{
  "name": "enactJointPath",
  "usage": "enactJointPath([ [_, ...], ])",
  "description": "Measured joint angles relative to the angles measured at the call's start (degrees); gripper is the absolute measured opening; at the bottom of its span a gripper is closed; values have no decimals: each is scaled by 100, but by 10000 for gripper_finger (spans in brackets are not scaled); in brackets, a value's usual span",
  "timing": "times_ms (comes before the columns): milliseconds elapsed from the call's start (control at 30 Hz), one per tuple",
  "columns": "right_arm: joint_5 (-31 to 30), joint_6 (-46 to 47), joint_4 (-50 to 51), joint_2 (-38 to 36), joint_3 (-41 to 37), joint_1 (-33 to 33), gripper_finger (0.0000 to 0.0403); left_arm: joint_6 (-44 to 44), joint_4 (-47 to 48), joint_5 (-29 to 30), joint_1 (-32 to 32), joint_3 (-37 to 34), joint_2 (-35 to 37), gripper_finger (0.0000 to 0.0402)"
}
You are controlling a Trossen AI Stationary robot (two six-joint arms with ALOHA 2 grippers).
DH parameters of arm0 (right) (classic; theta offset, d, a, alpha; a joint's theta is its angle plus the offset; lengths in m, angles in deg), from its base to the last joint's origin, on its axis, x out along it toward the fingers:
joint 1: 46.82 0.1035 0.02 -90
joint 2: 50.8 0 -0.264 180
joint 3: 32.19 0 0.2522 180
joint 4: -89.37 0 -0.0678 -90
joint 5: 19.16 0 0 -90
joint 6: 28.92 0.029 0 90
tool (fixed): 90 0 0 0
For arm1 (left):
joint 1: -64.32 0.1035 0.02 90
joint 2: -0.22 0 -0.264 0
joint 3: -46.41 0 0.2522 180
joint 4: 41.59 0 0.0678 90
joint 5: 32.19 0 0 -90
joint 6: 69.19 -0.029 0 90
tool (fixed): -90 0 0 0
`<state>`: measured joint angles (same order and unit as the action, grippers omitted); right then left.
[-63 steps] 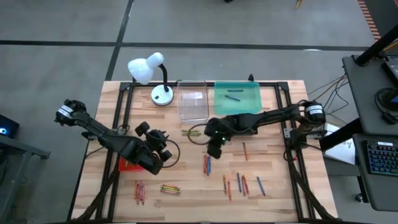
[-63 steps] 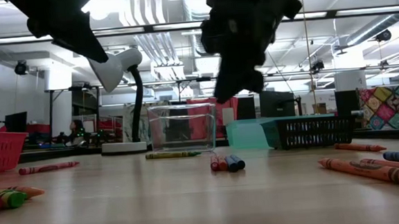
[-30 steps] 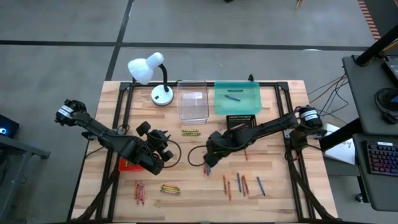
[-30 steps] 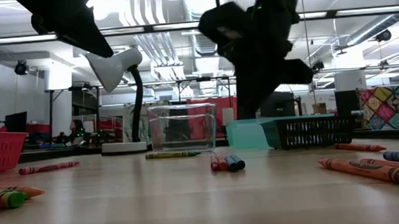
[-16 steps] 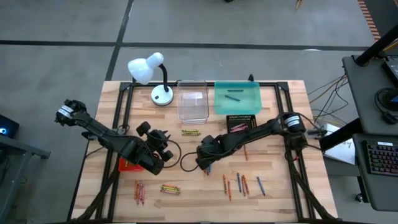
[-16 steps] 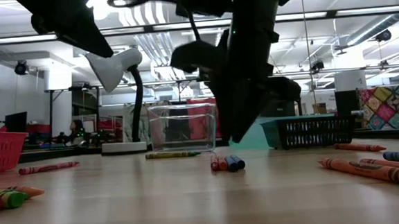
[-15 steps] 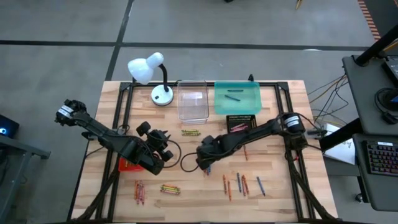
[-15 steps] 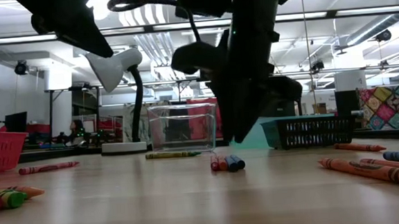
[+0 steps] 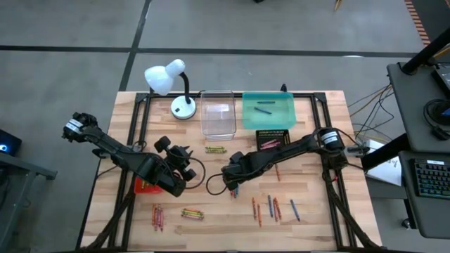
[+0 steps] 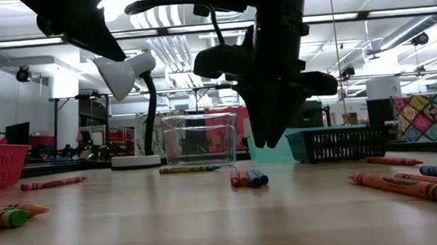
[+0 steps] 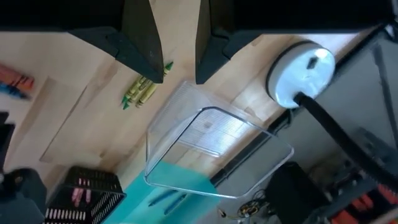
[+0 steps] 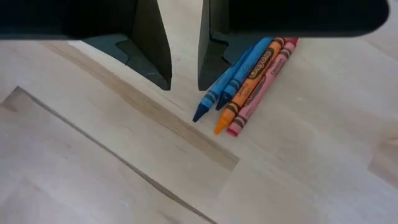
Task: Sort crayons
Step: Put the blue crayon into the blue bin
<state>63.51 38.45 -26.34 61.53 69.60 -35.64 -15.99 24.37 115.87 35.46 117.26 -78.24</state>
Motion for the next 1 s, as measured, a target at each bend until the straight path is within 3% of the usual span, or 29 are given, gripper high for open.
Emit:
enactJointPath([
  [167, 17, -85, 9, -26, 52, -137, 68, -1085, -68, 0, 200, 32, 43, 76],
  [567, 390, 360, 30, -37, 55, -146, 68, -2257, -122, 142, 776, -233, 130, 76],
  [867, 368, 631, -7, -37, 39, -146, 68, -2410, -215, 141, 1048, -706, 679, 76],
  [1000, 280, 835, -63, -16, 39, -106, 68, -2667, -713, 146, 1173, -927, 992, 76],
])
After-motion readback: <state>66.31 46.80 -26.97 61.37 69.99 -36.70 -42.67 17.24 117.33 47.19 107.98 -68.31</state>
